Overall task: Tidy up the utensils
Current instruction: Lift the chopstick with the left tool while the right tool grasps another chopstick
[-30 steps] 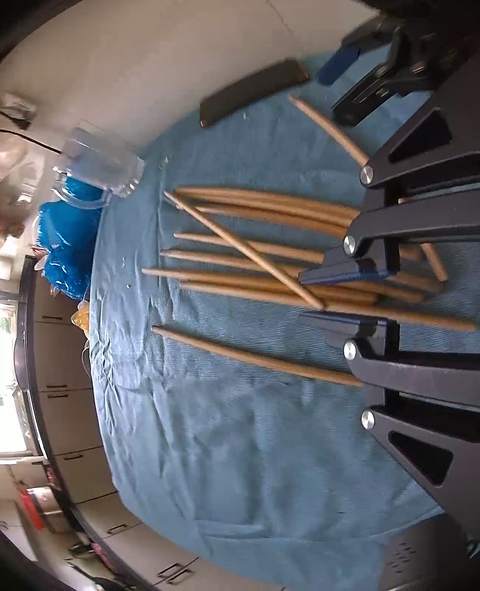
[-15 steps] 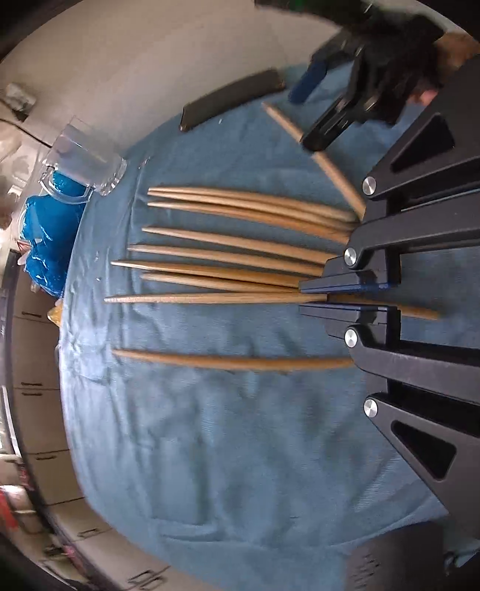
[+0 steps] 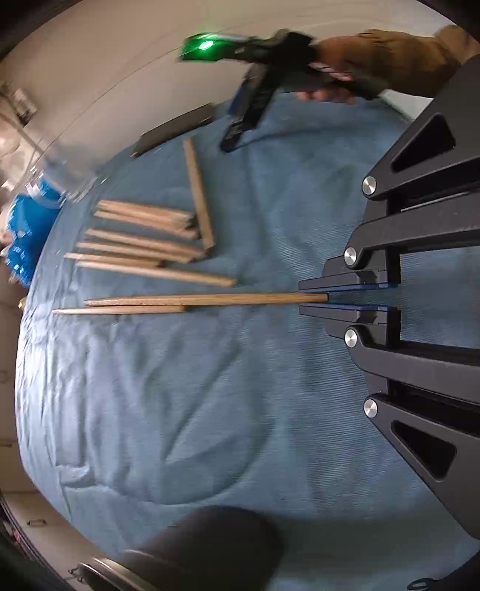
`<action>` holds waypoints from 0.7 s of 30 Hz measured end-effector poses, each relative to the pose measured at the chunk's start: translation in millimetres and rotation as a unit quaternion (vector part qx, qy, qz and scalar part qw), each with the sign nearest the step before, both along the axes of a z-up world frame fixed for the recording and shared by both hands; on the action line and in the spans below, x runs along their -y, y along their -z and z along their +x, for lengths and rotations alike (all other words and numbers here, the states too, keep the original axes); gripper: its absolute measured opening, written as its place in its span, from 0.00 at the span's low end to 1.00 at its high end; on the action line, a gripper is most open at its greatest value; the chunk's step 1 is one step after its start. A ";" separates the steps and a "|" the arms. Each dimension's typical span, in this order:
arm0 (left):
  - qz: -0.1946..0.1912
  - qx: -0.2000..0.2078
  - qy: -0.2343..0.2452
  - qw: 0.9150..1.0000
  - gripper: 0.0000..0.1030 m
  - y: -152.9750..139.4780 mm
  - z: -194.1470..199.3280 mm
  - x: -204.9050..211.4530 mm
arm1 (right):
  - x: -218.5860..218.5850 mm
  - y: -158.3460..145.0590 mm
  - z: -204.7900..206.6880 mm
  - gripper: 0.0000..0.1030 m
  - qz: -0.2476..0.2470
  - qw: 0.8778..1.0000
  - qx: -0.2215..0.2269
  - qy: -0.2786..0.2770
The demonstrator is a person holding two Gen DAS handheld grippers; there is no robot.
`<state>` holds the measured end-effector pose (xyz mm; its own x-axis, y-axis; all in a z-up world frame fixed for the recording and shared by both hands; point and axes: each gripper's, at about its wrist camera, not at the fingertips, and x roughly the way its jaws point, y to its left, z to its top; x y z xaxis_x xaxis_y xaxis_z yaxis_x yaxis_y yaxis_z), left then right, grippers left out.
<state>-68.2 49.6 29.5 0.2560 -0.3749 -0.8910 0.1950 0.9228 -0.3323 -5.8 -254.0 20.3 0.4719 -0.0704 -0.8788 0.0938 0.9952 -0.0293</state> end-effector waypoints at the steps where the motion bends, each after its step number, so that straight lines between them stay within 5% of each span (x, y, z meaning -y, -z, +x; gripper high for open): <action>1: 0.001 0.004 0.007 1.000 0.05 -3.4 -6.0 -0.2 | 2.4 -1.2 -1.7 1.00 -0.005 1.000 -0.005 0.004; 6: 0.003 0.041 0.056 0.998 0.05 -20.8 -29.8 6.2 | -8.4 -12.5 -7.4 1.00 0.010 1.000 0.015 -0.012; 12: 0.033 0.016 0.109 0.993 0.06 -11.5 -59.2 10.7 | -20.2 -12.8 -5.9 1.00 0.059 0.998 0.015 -0.017; 15: 0.059 0.025 0.115 0.991 0.13 -12.2 -68.8 3.1 | -16.9 -14.3 -7.6 1.00 0.068 0.998 0.015 -0.006; 21: 0.050 0.068 0.103 0.991 0.30 -27.8 -59.5 5.9 | -24.5 -33.8 2.2 0.92 0.024 0.998 0.055 -0.028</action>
